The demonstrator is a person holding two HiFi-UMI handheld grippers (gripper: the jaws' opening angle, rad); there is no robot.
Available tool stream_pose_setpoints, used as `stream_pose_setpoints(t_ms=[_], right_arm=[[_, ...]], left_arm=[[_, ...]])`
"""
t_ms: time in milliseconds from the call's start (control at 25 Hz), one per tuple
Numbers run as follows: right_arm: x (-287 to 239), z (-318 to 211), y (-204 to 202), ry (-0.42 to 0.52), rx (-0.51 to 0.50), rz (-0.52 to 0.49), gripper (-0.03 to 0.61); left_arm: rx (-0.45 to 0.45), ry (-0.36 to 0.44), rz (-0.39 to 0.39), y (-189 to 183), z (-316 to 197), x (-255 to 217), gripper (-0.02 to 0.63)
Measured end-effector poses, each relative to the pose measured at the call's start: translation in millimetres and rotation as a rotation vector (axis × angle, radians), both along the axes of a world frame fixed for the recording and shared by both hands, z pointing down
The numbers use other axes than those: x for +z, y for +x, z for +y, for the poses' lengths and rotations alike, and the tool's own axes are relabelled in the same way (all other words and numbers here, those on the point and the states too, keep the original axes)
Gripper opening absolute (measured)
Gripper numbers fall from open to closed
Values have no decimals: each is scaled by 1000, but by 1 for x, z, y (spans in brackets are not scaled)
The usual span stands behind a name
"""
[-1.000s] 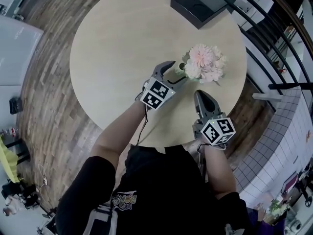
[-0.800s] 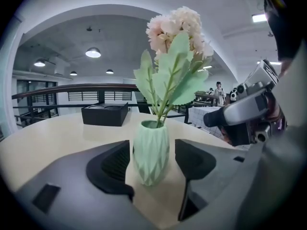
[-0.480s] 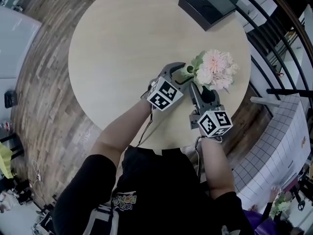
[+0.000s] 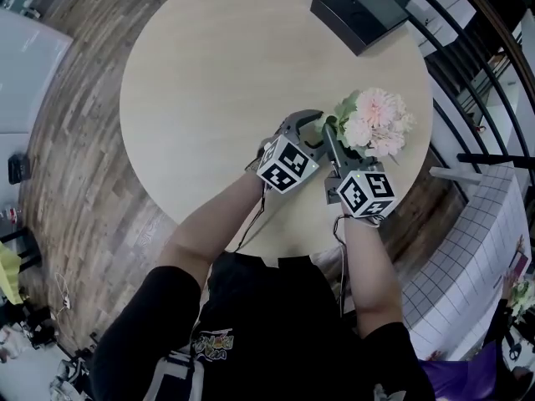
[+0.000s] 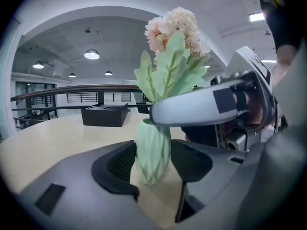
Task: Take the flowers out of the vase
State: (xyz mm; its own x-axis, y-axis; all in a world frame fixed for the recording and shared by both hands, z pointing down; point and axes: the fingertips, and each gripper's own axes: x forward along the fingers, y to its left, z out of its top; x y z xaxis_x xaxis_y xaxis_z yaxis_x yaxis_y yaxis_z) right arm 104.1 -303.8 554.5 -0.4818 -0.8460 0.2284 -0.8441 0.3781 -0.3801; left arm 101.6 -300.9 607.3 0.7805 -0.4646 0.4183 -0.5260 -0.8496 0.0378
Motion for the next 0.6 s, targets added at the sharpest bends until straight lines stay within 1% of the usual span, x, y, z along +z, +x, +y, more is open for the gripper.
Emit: stream_pose_setpoints(t_ms=[160, 240, 400, 480, 600], right_arm=[[0, -6, -11, 18, -22, 47, 224], [-1, -7, -12, 27, -27, 65, 192], [-4, -6, -9, 37, -30, 87, 178], [-9, -5, -9, 56, -32, 101, 152], [-16, -5, -10, 72, -28, 101, 135]], left_arm=[[4, 4, 2, -5, -1, -2, 236], [4, 3, 2, -6, -1, -1, 236], [2, 5, 1, -4, 1, -1, 236], [3, 5, 1, -4, 2, -2, 236], [4, 4, -2, -5, 2, -2, 236]])
